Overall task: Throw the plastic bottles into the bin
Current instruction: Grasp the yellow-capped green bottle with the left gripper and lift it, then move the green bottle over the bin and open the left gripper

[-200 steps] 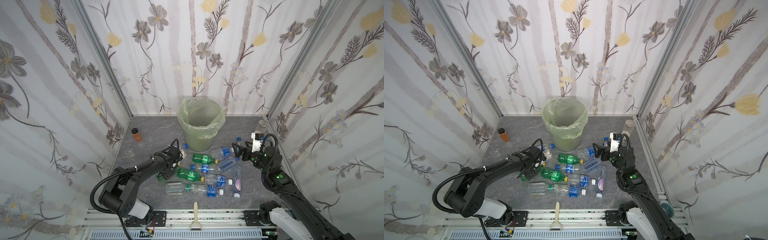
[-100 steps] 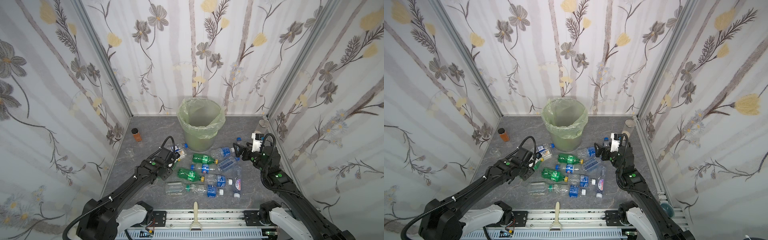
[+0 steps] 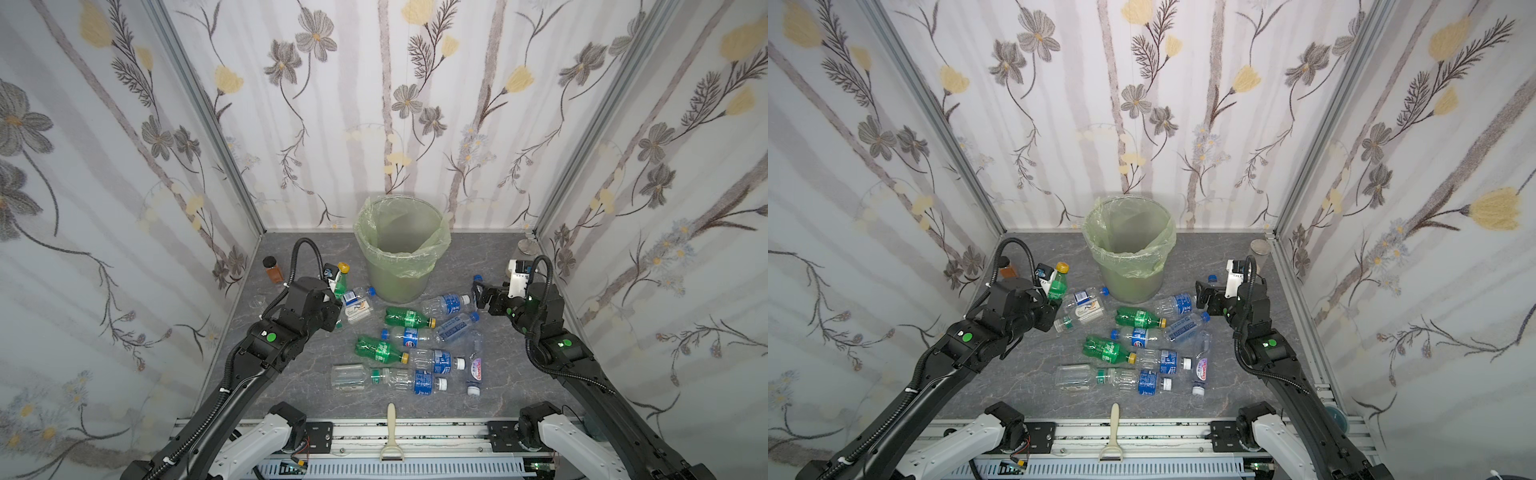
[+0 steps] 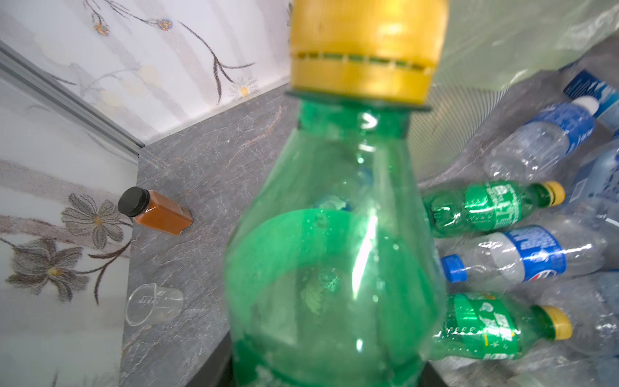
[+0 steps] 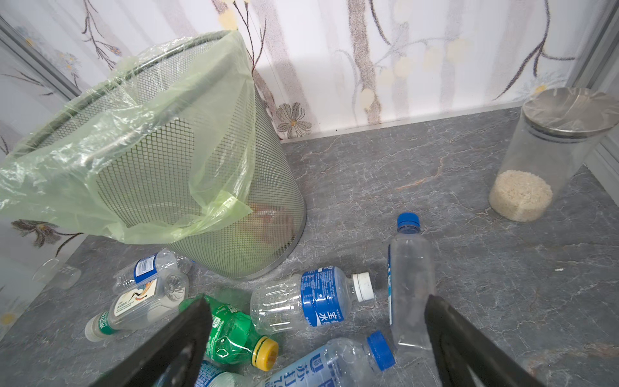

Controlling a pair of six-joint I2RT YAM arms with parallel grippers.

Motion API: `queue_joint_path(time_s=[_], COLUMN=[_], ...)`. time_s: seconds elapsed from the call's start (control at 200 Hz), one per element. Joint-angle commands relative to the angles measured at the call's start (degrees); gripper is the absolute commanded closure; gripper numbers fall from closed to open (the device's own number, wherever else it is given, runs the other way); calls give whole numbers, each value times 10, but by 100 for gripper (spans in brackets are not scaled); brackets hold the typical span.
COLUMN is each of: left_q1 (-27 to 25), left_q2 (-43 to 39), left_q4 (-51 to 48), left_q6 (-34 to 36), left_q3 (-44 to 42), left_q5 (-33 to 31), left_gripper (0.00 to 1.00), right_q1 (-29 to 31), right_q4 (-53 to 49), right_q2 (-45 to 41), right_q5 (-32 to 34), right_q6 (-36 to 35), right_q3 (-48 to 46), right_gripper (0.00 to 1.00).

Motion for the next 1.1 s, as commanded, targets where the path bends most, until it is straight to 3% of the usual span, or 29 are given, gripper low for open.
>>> queue_joint_path(time_s=[0.0, 0.105, 0.195, 0.37, 0.525, 0.585, 0.735, 1.094], left_q1=[0, 0, 0, 0, 1, 3, 12, 66], left_q2=[-19, -33, -4, 192, 380, 405, 366, 132], left_q4=[51, 84, 112, 163, 161, 160, 160, 163], left_q6=[-90, -115, -117, -106, -131, -144, -146, -163], left_q3=[-11, -15, 37, 256, 483, 517, 461, 190], left_q5=[24, 37, 48, 92, 107, 102, 71, 24], left_gripper=[48, 48, 46, 40, 4, 0, 0, 0], right_q1=[0, 0, 0, 0, 0, 0, 0, -21], right_q4=[-12, -16, -12, -3, -11, -19, -38, -82], right_q2=[-5, 0, 7, 28, 33, 33, 31, 91], right_q5=[17, 16, 12, -8, -14, -10, 12, 102], right_q6=[-7, -7, -7, -4, 6, 7, 6, 4], right_q3=[5, 8, 8, 9, 12, 14, 13, 36], right_gripper=[0, 0, 0, 0, 0, 0, 0, 1])
